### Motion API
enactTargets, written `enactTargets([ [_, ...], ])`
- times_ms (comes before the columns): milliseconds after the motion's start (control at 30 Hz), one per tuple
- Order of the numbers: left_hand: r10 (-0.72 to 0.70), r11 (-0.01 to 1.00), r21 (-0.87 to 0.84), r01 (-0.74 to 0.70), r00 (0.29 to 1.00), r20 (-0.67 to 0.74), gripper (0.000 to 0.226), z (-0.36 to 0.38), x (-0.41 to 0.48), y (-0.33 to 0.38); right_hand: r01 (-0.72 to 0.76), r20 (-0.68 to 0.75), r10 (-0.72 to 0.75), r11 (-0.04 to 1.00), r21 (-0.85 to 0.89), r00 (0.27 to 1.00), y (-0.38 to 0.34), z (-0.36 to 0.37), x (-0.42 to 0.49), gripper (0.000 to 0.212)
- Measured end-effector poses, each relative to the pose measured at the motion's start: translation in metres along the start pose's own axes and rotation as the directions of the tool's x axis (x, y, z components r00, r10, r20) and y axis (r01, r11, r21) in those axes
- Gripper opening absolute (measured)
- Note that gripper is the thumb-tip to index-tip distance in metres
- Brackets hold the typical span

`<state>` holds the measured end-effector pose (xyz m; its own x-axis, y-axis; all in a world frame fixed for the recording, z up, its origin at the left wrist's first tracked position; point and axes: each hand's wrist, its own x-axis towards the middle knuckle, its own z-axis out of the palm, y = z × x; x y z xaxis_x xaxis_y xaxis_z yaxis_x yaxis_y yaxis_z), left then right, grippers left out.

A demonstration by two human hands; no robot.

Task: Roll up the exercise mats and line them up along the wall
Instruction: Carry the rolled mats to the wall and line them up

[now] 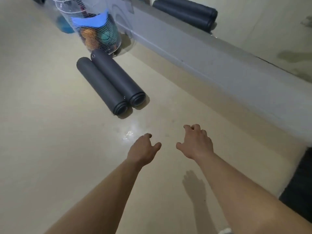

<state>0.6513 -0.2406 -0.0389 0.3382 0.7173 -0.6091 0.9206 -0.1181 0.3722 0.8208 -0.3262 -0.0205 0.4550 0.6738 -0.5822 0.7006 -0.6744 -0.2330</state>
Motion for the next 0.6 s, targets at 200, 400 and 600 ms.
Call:
enactTargets([
  [200, -0.152, 0.987, 0.034, 0.155, 0.986, -0.070, 0.066, -0.124, -0.007, -0.190, 0.173, 0.021, -0.172, 0.985, -0.023, 0.985, -0.212, 0.040, 0.008, 0.069],
  [400, -0.206, 0.978, -0.043, 0.202, 0.973, -0.105, 0.066, -0.198, 0.053, -0.274, 0.275, 0.062, -0.269, 0.954, -0.119, 0.961, -0.338, 0.072, 0.058, 0.063],
  [600, -0.210, 0.976, -0.060, 0.208, 0.977, -0.036, 0.065, -0.253, 0.139, -0.324, 0.172, 0.160, -0.149, 0.975, -0.141, 0.976, -0.400, 0.079, 0.143, 0.062],
])
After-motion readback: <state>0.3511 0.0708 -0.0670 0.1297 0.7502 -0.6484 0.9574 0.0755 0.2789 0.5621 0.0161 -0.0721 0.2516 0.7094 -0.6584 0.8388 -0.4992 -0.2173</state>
